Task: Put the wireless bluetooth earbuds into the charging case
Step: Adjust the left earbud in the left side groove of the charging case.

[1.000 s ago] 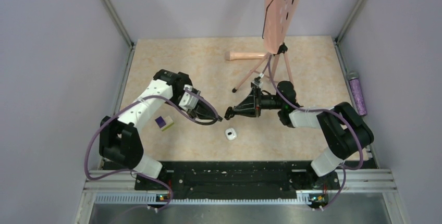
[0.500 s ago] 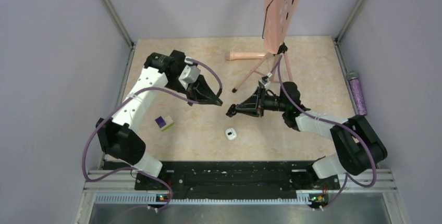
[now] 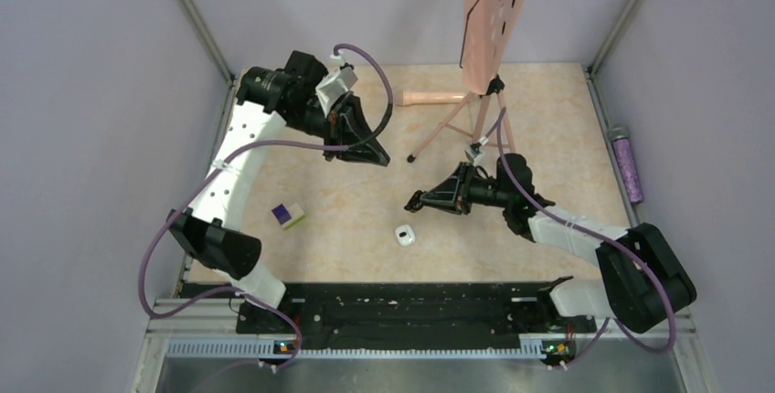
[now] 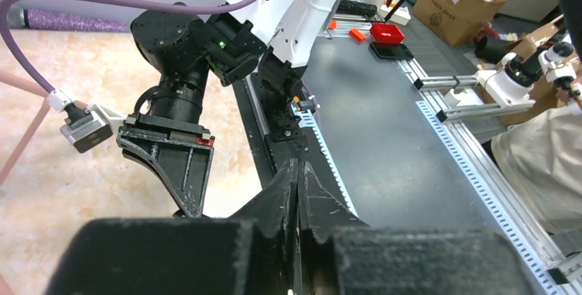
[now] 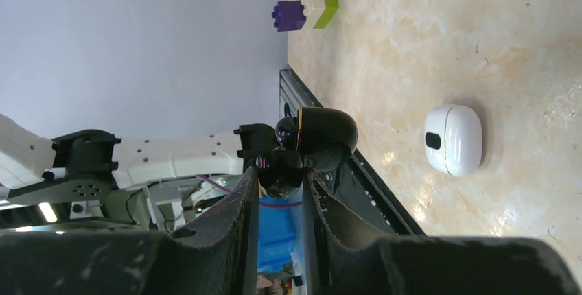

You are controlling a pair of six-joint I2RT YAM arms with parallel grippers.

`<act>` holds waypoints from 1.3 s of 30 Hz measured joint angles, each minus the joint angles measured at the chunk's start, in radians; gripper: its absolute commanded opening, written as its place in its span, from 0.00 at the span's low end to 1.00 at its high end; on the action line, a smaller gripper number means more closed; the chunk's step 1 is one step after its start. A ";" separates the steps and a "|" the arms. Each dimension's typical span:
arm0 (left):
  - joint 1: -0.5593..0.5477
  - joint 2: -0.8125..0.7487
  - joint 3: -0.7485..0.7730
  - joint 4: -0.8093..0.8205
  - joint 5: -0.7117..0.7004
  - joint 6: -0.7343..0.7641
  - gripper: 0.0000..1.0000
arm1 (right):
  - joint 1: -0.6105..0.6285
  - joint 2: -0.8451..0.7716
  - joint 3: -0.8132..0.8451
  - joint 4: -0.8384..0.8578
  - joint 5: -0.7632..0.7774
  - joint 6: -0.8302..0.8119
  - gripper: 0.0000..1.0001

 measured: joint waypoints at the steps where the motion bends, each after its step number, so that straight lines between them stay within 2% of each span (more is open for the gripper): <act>1: -0.002 -0.008 0.001 -0.001 0.000 0.000 0.88 | 0.000 -0.013 0.000 -0.016 0.004 -0.010 0.00; 2: -0.007 -0.021 0.002 0.000 -0.002 -0.006 0.98 | 0.000 -0.026 0.000 -0.032 0.008 -0.021 0.00; 3: -0.013 -0.031 0.003 0.003 -0.002 -0.008 0.99 | 0.000 -0.037 0.001 -0.047 0.010 -0.031 0.00; 10: -0.056 -0.103 0.062 0.125 -0.003 -0.183 0.99 | 0.000 -0.098 0.004 -0.124 0.023 -0.071 0.00; 12: -0.060 -0.108 0.084 0.223 -0.051 -0.313 0.99 | 0.000 -0.116 0.005 -0.146 0.025 -0.079 0.00; 14: -0.069 -0.150 0.027 0.430 -0.258 -0.554 0.99 | 0.000 -0.130 0.012 -0.170 0.028 -0.090 0.00; 18: -0.066 -0.280 -0.223 0.779 -0.700 -0.952 0.99 | 0.000 -0.154 0.027 -0.202 0.033 -0.108 0.00; 21: -0.054 -0.316 -0.303 0.922 -0.939 -1.152 0.99 | 0.000 -0.168 0.031 -0.224 0.039 -0.121 0.00; 24: -0.050 -0.317 -0.306 0.979 -1.089 -1.276 0.99 | 0.000 -0.175 0.031 -0.245 0.045 -0.130 0.00; 26: -0.050 -0.323 -0.313 1.001 -1.137 -1.343 0.99 | 0.000 -0.175 0.031 -0.248 0.048 -0.135 0.00; 29: -0.048 -0.385 -0.429 1.101 -1.201 -1.487 0.99 | 0.000 -0.175 0.031 -0.249 0.052 -0.135 0.00; 31: -0.036 -0.463 -0.573 1.183 -1.231 -1.628 0.99 | 0.000 -0.175 0.031 -0.246 0.053 -0.135 0.00; 32: -0.019 -0.517 -0.686 1.271 -1.229 -1.725 0.97 | 0.000 -0.175 0.031 -0.244 0.053 -0.135 0.00; 35: 0.024 -0.598 -0.899 1.410 -1.211 -1.920 0.88 | 0.000 -0.175 0.031 -0.238 0.053 -0.135 0.00; 39: 0.025 -0.563 -0.921 1.312 -1.228 -2.038 0.81 | 0.000 -0.174 0.031 -0.232 0.051 -0.135 0.00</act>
